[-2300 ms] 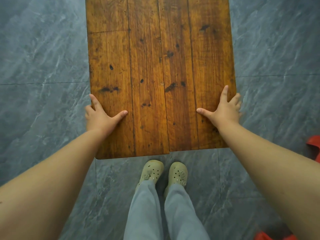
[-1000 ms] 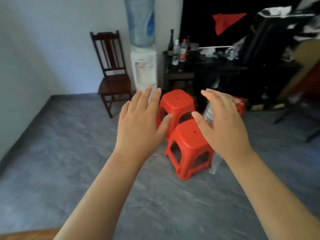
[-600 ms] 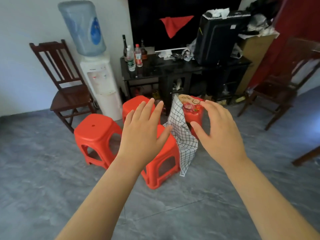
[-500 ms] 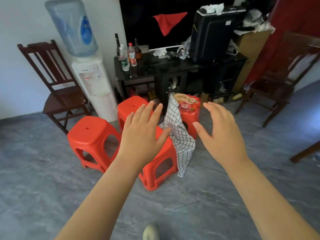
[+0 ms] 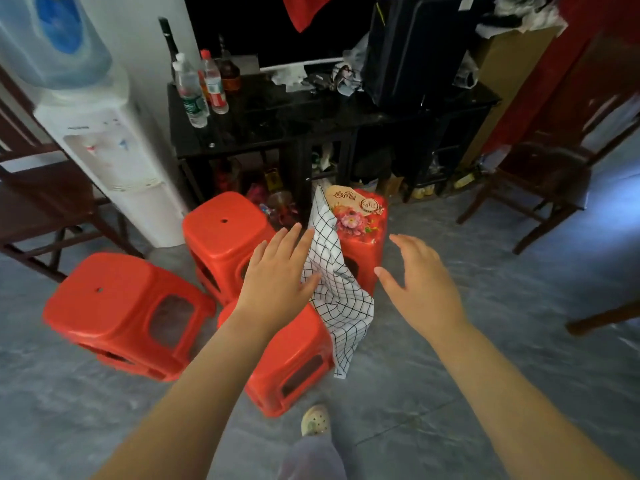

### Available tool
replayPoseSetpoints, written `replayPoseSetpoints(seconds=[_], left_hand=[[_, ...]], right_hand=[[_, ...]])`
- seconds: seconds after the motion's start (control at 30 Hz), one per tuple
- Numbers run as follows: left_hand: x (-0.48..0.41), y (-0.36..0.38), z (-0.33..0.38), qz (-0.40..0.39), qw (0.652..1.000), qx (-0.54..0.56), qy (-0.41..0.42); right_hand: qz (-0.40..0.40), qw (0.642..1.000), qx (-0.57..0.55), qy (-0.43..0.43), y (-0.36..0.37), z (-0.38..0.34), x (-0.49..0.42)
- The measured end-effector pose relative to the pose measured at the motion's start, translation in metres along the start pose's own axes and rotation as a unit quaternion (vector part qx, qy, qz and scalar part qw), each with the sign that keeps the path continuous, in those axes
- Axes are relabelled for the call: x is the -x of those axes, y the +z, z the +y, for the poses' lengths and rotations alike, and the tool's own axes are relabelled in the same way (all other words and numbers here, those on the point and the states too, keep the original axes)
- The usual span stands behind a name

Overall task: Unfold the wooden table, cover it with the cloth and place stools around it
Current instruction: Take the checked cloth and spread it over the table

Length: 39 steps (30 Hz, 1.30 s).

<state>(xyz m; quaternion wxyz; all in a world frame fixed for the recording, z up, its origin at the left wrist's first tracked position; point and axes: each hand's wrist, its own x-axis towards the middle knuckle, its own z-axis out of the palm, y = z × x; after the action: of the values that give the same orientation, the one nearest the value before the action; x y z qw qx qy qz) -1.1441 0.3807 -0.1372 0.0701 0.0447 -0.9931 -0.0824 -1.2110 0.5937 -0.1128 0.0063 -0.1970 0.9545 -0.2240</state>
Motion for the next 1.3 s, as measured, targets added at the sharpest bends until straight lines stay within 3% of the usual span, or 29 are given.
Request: replayPoseSetpoints(seconds=[0.13,0.33,0.5,0.77,1.03,1.3], left_hand=[[-0.067,0.029,-0.021,-0.027,0.999,0.005,0.023],[-0.141,0.079,-0.044,0.029,0.985,0.161,-0.046],[-0.200,0.139,-0.057,-0.007,0.992,0.119,-0.032],[-0.316,0.290,-0.090,-0.129,0.989,0.050,-0.053],[-0.409,0.411,-0.131,-0.234,0.971,-0.043,0.025],[-0.464,0.439,-0.167,-0.286,0.937,-0.106,0.168]], right_hand=[[-0.028,0.999,-0.011,0.022,0.017,0.018,-0.064],[-0.068,0.997,-0.023,0.033,0.052,0.050,-0.146],[-0.111,0.993,-0.035,0.033,0.103,0.090,-0.217],[-0.219,0.972,-0.081,0.020,0.249,0.169,-0.356],[-0.295,0.951,-0.091,-0.030,0.356,0.215,-0.449],[-0.316,0.938,-0.142,-0.029,0.411,0.229,-0.453]])
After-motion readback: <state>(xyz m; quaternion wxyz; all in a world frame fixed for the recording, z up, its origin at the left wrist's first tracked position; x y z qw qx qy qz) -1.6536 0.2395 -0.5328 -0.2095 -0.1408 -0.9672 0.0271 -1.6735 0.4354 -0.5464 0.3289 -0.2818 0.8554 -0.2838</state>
